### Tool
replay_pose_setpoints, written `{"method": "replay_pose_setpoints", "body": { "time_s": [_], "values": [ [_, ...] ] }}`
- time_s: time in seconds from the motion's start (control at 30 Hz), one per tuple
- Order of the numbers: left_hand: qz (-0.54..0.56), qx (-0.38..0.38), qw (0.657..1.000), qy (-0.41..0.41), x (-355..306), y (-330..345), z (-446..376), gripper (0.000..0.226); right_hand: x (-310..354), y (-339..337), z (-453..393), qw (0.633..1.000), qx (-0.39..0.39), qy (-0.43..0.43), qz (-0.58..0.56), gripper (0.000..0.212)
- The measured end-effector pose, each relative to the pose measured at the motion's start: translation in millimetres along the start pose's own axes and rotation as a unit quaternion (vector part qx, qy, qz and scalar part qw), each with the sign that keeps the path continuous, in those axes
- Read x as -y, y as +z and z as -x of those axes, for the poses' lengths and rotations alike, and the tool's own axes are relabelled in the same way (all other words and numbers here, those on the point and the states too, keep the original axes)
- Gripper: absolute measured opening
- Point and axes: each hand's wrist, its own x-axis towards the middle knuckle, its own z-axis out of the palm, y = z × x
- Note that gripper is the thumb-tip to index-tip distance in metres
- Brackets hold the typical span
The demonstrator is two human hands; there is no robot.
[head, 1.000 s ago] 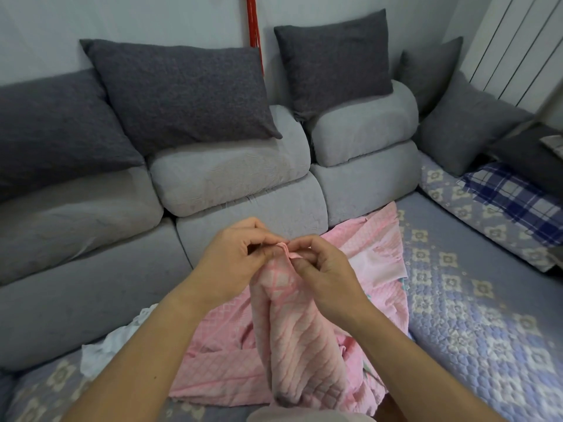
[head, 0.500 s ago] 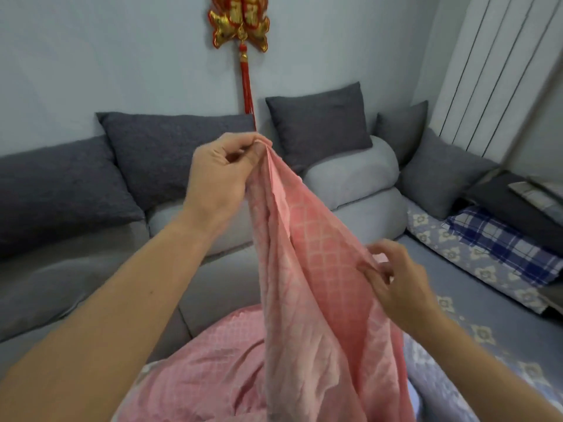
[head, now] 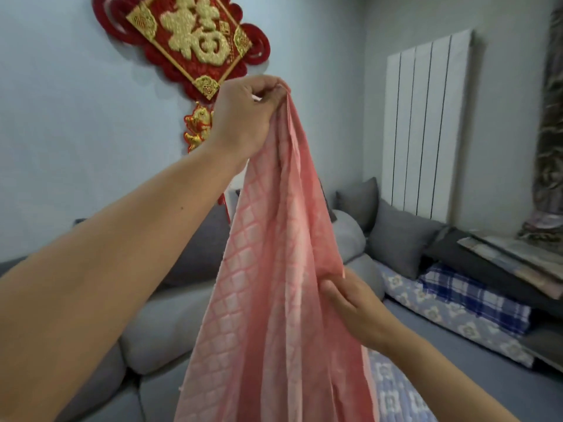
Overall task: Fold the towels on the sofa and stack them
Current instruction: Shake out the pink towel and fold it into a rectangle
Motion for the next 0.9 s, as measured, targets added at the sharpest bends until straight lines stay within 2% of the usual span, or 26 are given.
{"method": "replay_pose_setpoints", "body": {
  "time_s": [0.07, 0.2, 0.27, 0.33, 0.4, 0.47, 0.57, 0.67, 0.73, 0.83, 0.9],
  "values": [
    [0.0, 0.003, 1.0, -0.006, -2, 3, -7, 0.015, 13, 2, -1, 0.996, 0.024, -0.027, -0.086, 0.055],
    [-0.004, -0.002, 1.0, -0.017, 9, 1, -10, 0.014, 21, 15, -2, 0.994, 0.055, -0.044, -0.085, 0.012],
    [0.001, -0.011, 0.999, -0.035, 16, -3, -10, 0.015, 14, 22, -2, 0.994, 0.042, -0.025, -0.093, 0.021],
    [-0.003, -0.021, 0.999, -0.049, 23, -11, -9, 0.015, 2, 25, 3, 0.995, -0.005, 0.034, -0.097, 0.04],
    [-0.023, -0.026, 0.998, -0.06, 33, -21, -9, 0.014, -6, 24, 14, 0.988, -0.081, 0.091, -0.099, 0.046],
    [-0.037, -0.025, 0.996, -0.076, 42, -30, -9, 0.013, -10, 25, 25, 0.98, -0.145, 0.113, -0.072, 0.048],
    [-0.026, -0.032, 0.994, -0.097, 48, -34, -7, 0.013, -1, 38, 38, 0.969, -0.235, 0.069, 0.039, 0.046],
    [-0.052, -0.047, 0.993, -0.097, 45, -33, -7, 0.014, 6, 52, 43, 0.945, -0.314, 0.019, 0.091, 0.022],
    [-0.052, -0.047, 0.992, -0.103, 45, -34, -9, 0.015, 1, 58, 37, 0.951, -0.3, 0.054, 0.046, 0.017],
    [-0.045, -0.048, 0.991, -0.116, 45, -36, -10, 0.017, -12, 73, 28, 0.979, -0.181, 0.095, -0.003, 0.021],
    [-0.041, -0.053, 0.991, -0.118, 44, -37, -10, 0.017, -17, 82, 27, 0.984, -0.142, 0.111, -0.009, 0.025]
  ]
}}
